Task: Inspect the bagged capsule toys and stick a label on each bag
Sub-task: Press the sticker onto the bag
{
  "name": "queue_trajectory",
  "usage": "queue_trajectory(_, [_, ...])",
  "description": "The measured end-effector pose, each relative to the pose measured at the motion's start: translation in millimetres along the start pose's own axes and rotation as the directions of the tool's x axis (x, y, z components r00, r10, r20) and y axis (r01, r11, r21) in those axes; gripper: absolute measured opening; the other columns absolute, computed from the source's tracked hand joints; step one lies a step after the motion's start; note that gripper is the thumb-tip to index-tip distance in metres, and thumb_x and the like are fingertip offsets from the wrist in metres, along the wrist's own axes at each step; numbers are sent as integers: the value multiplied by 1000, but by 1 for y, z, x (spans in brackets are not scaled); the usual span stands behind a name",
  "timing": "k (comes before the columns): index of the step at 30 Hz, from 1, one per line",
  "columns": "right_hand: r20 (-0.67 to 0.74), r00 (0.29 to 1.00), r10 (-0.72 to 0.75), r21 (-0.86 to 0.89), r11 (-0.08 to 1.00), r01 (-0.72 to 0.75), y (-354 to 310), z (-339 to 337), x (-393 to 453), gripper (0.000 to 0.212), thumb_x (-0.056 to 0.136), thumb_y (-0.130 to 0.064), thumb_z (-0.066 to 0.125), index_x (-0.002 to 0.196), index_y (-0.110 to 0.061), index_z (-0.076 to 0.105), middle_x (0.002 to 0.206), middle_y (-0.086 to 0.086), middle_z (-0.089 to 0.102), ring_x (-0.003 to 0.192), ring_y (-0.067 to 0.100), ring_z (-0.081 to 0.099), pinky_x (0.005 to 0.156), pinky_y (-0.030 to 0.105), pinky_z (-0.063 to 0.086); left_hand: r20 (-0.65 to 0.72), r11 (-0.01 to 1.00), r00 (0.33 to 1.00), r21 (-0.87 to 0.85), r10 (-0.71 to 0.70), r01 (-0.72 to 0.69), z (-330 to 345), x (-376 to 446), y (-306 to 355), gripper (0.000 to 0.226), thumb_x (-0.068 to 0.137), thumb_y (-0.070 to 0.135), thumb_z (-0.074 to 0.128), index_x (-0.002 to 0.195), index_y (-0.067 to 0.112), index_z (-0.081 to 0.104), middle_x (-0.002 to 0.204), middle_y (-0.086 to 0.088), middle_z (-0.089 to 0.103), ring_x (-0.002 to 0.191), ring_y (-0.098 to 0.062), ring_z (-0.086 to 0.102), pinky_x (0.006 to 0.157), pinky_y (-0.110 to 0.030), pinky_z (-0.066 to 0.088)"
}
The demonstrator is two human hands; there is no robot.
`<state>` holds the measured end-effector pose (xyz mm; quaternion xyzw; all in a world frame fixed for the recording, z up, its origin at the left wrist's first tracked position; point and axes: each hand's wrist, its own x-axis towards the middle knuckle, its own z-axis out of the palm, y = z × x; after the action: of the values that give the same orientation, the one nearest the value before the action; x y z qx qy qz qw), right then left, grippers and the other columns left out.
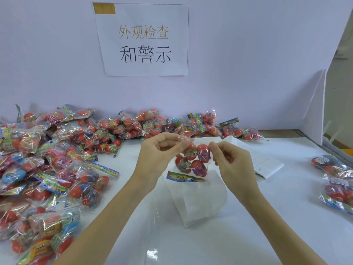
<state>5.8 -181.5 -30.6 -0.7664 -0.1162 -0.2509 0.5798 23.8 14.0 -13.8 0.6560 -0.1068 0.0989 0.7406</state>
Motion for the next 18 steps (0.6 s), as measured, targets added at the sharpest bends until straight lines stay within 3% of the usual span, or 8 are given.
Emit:
queue_trajectory(4, [-82,991,-106,-121,988,96,2,2,-2,28,103,-29,59,78,-32,70,72,-12,66,70,15,63,67,30,50,-48,999,999,46,11,-9,0,1,-3,4,87,17,80,90,15,79,83,-6,80,73,-12,75,68,-19,57])
queue_trajectory(7, [-93,981,-171,-192,970,151,5,4,-4,23,103,-25,61,87,-18,76,78,-10,69,73,16,66,68,33,52,-55,971,992,217,110,-95,2,-1,-8,13,98,10,70,91,20,76,80,0,80,74,-11,76,71,-21,58])
queue_trajectory(11, [-57,998,-41,-47,998,38,6,1,-1,14,102,-17,65,101,-19,79,86,-16,77,84,9,73,76,24,58,-71,940,980,302,186,-157,5,-4,-13,13,100,11,67,96,20,75,81,3,80,78,-10,76,70,-22,59])
queue_trajectory(15, [-76,997,-20,-62,998,16,5,1,0,18,101,-18,67,87,-27,74,79,-20,74,78,7,73,73,23,58,-108,957,979,254,174,-142,7,-5,-11,11,100,13,67,94,18,74,80,-1,79,77,-15,77,72,-27,60])
queue_trajectory(18, [-117,990,-76,-133,989,60,4,3,0,23,104,-20,61,81,-21,66,73,-18,69,66,8,66,64,15,49,-126,990,989,128,80,-63,11,-7,-8,11,100,17,68,92,16,75,81,-1,79,75,-13,74,70,-24,58])
